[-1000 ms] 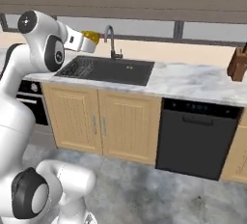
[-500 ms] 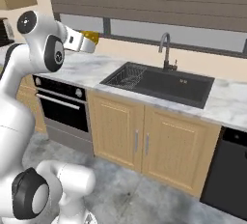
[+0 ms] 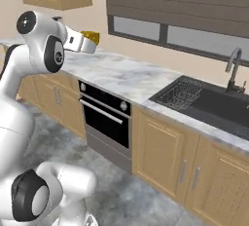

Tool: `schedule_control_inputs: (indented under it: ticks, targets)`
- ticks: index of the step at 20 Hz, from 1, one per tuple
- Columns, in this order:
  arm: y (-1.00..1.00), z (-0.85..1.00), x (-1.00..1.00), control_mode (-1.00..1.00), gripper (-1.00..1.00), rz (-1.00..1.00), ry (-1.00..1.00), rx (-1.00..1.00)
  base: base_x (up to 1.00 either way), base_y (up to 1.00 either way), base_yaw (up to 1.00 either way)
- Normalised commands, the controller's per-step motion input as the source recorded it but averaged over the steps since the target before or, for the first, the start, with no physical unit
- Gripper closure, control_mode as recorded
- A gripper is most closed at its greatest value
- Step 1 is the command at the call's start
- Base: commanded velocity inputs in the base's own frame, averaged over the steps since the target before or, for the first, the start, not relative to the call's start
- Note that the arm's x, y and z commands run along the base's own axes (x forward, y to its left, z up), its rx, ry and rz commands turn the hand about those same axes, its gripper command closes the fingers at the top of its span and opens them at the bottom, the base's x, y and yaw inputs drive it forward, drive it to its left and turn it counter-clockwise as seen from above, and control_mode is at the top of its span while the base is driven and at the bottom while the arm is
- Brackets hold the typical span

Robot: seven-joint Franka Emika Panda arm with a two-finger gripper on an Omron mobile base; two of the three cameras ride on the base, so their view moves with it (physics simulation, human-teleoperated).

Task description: Take the cheese, fish, and mushroom from the fridge and place them on the plate on the dining counter to create an appetizer plate.

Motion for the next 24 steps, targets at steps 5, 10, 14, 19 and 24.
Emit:
schedule_control_inputs:
  ticks: [5, 10, 14, 19, 24]
  targets:
    - [0.00, 0.00, 0.00, 1.00, 1.00, 0.00, 0.00, 0.00, 0.71, 0.34, 0.42]
    - [0.00, 0.00, 0.00, 1.00, 1.00, 0.00, 0.00, 0.00, 0.75, 0.36, 0.44]
    - [0.00, 0.00, 0.00, 1.00, 1.00, 0.00, 0.00, 0.00, 0.83, 0.39, 0.47]
    - [0.00, 0.00, 0.00, 1.00, 1.00, 0.00, 0.00, 0.00, 0.91, 0.39, 0.47]
    - [0.00, 0.00, 0.00, 1.00, 1.00, 0.00, 0.00, 0.00, 0.93, 0.37, 0.47]
